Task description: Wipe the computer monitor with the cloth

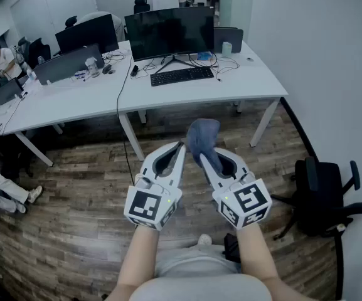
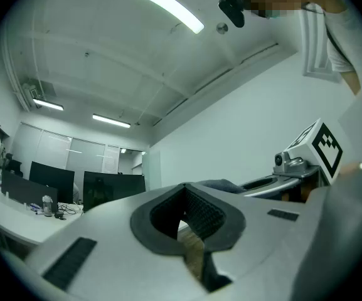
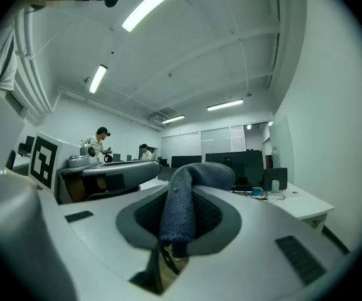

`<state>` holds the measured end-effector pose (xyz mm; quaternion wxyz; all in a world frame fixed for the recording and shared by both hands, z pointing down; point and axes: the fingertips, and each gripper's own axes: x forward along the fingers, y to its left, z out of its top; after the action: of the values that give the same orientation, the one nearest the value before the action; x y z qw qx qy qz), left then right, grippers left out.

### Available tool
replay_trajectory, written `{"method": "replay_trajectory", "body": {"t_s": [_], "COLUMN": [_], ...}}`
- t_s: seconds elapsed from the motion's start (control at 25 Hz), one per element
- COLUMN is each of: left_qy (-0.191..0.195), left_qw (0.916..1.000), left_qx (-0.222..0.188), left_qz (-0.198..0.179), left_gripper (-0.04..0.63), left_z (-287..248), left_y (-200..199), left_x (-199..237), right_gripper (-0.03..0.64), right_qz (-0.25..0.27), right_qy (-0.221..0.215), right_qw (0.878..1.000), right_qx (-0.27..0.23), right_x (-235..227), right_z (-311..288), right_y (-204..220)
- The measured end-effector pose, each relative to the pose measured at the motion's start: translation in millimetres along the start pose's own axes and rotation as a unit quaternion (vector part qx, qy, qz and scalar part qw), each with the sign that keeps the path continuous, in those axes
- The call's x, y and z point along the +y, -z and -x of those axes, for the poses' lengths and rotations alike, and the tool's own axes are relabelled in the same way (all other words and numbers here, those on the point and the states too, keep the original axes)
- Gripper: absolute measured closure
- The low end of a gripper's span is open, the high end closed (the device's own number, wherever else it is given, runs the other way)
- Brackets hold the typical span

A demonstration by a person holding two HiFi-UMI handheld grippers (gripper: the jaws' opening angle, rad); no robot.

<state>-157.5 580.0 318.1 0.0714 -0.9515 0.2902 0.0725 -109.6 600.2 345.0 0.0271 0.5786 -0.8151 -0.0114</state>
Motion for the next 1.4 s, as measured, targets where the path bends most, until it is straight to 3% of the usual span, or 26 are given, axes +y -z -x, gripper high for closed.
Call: {"method": "replay_trajectory", "body": {"t_s": [0.4,0.72,1.4], "left_qy": [-0.017,-0.040,-0.050], "left_qw": [0.9998,0.9992,0.9986], "left_qx": [-0.007,-0.002,0.005], "left_qz": [0.005,0.006,0.013], "left_gripper": [0.589,0.589,0.589], "left_z": [-35.8,-50.9,-113.3], "left_y": [9.2,19.3,44.7], "left_x": [-4.4,-5.2,51.6], "right_gripper": [0.554,0.554,0.552], "right_qz": [0.012,-0.023,-0.003], "right_qy": [-0.017,-0.036,-0.027], "right_qw": [1.000,0.999,1.000], "right_qx": [0.013,-0.001,0.009], "right_x": [-33.2,-58.8,-109.3], "right_z": [-7.1,-7.3,-64.9], "right_y": [12.0,17.6,24.3]}}
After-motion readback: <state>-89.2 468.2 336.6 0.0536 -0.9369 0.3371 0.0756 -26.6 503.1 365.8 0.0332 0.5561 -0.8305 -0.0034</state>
